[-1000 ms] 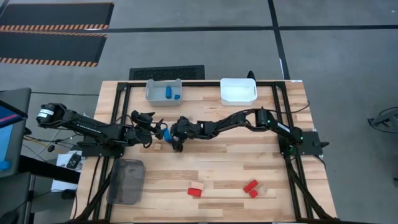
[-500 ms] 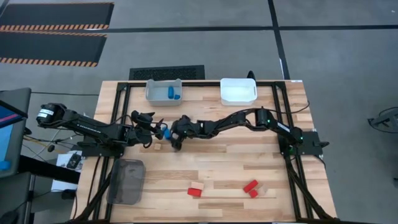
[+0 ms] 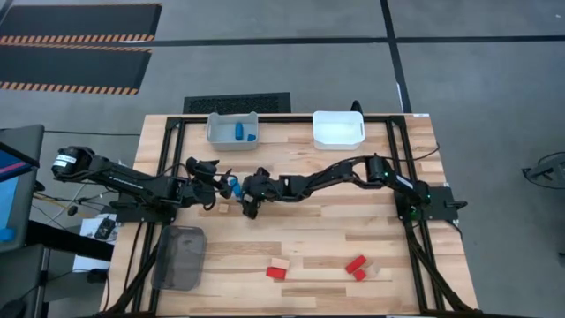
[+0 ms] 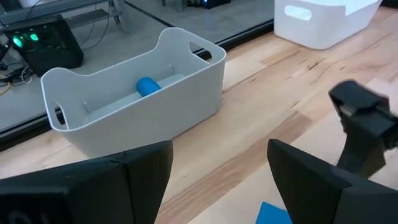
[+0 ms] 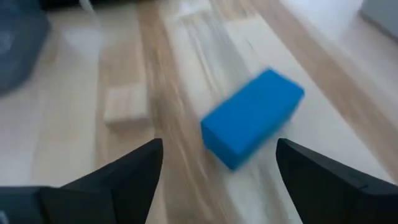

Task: Sort & place blocks by color
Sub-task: Put the blue rectangle block into the gray bin

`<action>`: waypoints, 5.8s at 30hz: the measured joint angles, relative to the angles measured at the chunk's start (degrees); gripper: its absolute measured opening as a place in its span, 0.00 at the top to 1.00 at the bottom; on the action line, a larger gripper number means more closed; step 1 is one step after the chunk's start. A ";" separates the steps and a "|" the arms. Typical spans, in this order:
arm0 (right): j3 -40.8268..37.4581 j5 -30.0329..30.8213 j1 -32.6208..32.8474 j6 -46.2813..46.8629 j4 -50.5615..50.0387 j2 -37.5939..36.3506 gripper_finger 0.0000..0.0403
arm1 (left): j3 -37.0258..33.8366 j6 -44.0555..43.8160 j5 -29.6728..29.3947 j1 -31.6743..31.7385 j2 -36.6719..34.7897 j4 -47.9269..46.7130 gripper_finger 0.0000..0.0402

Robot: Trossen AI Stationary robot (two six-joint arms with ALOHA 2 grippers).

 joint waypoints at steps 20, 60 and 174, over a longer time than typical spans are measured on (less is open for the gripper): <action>0.04 7.17 -0.65 1.49 10.46 0.53 0.12 | 0.00 -0.56 -0.07 0.00 0.00 0.17 0.37; 0.10 13.08 3.61 1.53 -12.49 -4.87 0.19 | -0.02 -2.09 1.07 -0.02 0.02 -1.28 0.37; -43.06 -11.18 5.73 -21.30 9.50 -37.44 0.63 | 7.82 35.57 31.94 -6.87 34.14 56.91 0.74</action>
